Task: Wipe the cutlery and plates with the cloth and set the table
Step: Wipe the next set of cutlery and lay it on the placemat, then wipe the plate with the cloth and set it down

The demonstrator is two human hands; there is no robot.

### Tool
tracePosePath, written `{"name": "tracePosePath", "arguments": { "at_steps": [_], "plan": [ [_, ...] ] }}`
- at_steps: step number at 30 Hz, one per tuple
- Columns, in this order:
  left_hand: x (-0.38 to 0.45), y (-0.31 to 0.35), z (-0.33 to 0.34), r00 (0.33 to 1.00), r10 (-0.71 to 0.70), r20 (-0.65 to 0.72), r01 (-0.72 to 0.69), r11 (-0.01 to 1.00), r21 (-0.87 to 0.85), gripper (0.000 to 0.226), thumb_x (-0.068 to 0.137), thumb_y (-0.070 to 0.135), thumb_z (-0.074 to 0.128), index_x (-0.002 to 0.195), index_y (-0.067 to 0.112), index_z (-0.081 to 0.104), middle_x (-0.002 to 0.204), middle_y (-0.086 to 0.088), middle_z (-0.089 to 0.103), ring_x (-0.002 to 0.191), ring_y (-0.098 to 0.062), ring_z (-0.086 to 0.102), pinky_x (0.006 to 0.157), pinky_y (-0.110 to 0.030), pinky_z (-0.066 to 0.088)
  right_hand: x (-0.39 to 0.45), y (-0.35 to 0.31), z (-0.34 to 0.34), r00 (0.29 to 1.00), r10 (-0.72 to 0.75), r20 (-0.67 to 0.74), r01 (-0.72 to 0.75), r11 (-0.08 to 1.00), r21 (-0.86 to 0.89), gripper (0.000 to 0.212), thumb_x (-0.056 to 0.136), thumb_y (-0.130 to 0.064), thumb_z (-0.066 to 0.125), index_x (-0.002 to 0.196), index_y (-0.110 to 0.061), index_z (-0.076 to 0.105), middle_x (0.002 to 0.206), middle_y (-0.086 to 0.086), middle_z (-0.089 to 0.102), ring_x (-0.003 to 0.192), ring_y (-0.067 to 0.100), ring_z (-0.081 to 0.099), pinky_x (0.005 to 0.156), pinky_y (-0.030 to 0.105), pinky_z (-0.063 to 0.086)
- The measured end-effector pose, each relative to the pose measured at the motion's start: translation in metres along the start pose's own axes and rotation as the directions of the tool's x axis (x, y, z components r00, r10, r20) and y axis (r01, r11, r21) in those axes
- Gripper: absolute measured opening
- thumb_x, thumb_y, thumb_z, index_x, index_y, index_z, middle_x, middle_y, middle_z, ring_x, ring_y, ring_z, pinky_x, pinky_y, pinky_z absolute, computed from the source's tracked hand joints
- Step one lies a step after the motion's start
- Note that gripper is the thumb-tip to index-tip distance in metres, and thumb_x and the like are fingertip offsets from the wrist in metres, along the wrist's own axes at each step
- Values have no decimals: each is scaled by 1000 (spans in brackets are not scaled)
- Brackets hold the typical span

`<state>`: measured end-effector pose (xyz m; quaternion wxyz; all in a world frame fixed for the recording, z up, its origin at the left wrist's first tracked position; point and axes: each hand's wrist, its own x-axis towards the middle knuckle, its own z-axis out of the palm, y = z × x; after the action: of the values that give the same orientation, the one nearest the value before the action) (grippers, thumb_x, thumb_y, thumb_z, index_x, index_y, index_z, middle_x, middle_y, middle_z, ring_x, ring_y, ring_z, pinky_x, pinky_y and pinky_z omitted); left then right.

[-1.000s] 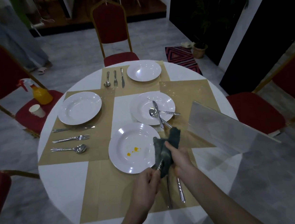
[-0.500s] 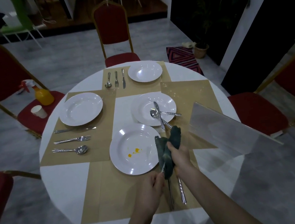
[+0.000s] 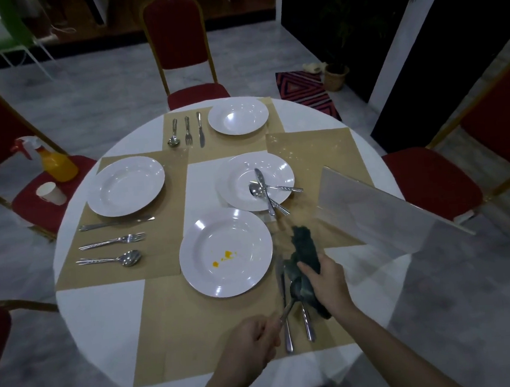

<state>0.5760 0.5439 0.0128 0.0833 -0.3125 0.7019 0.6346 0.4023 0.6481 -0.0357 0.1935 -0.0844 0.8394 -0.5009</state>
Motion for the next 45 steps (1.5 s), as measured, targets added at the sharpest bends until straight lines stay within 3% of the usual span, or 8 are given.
{"name": "tracePosePath", "arguments": {
  "at_steps": [4, 11, 14, 19, 25, 35, 42, 45],
  "plan": [
    [8, -14, 3, 997, -72, -18, 71, 996, -54, 36, 97, 27, 52, 65, 10, 53, 41, 1, 42, 36, -12, 34, 39, -18, 25, 1, 25, -28, 971, 139, -193, -130, 990, 63, 18, 94, -24, 61, 102, -8, 58, 91, 9, 65, 84, 25, 64, 68, 28, 52],
    [32, -3, 66, 995, -95, -8, 95, 994, 50, 30, 102, 26, 38, 76, 17, 52, 77, -8, 71, 48, -3, 49, 54, -22, 39, -20, 63, -60, 880, 474, 30, -448, 807, 386, 36, 97, -34, 52, 123, -11, 46, 112, 10, 61, 100, 25, 61, 77, 35, 52],
    [44, 4, 85, 993, -105, 44, 103, 993, 49, 31, 104, 26, 33, 82, 16, 52, 72, -5, 68, 44, 1, 50, 48, -14, 38, -30, 70, -71, 898, 440, 27, -415, 823, 388, 36, 98, -35, 51, 125, -11, 51, 114, 11, 65, 102, 27, 64, 91, 44, 52],
    [61, 2, 108, 985, -93, 143, 75, 989, 124, 39, 105, 23, 29, 100, -6, 55, 67, -10, 63, 42, -9, 49, 42, -22, 40, -44, 67, -86, 918, 396, -31, -353, 849, 395, 28, 96, -36, 55, 114, -15, 56, 106, 8, 68, 96, 24, 67, 76, 35, 54],
    [66, -2, 121, 964, -237, 123, 222, 966, 130, 52, 106, 21, 18, 68, 5, 52, 51, -13, 59, 30, -14, 52, 32, -18, 39, -50, 70, -93, 926, 375, -41, -332, 862, 382, 27, 97, -35, 54, 114, -14, 57, 107, 6, 68, 96, 20, 67, 74, 30, 52],
    [77, -8, 107, 989, -140, 57, 123, 964, 238, 25, 102, 14, 36, 79, 12, 46, 58, -10, 62, 35, -11, 54, 37, -21, 44, -38, 50, -89, 953, 304, 8, -285, 884, 370, 25, 97, -33, 55, 116, -17, 57, 106, 3, 69, 96, 18, 67, 77, 31, 53],
    [68, -29, 37, 987, -60, -151, 96, 964, 246, 34, 99, 30, 44, 70, 16, 56, 66, -1, 71, 52, -12, 62, 58, -28, 52, -21, 28, -41, 966, 209, 150, -245, 927, 284, 13, 96, -18, 57, 107, -16, 62, 99, 1, 72, 86, 13, 70, 67, 21, 52],
    [62, -30, -4, 961, -98, -259, 123, 989, 81, 27, 98, 20, 46, 77, 6, 55, 65, -8, 71, 40, -16, 53, 43, -28, 45, -8, 9, -6, 972, 93, 215, -145, 961, 236, 14, 94, -14, 59, 108, -15, 65, 102, 2, 73, 88, 8, 69, 71, 18, 53]
  ]
}}
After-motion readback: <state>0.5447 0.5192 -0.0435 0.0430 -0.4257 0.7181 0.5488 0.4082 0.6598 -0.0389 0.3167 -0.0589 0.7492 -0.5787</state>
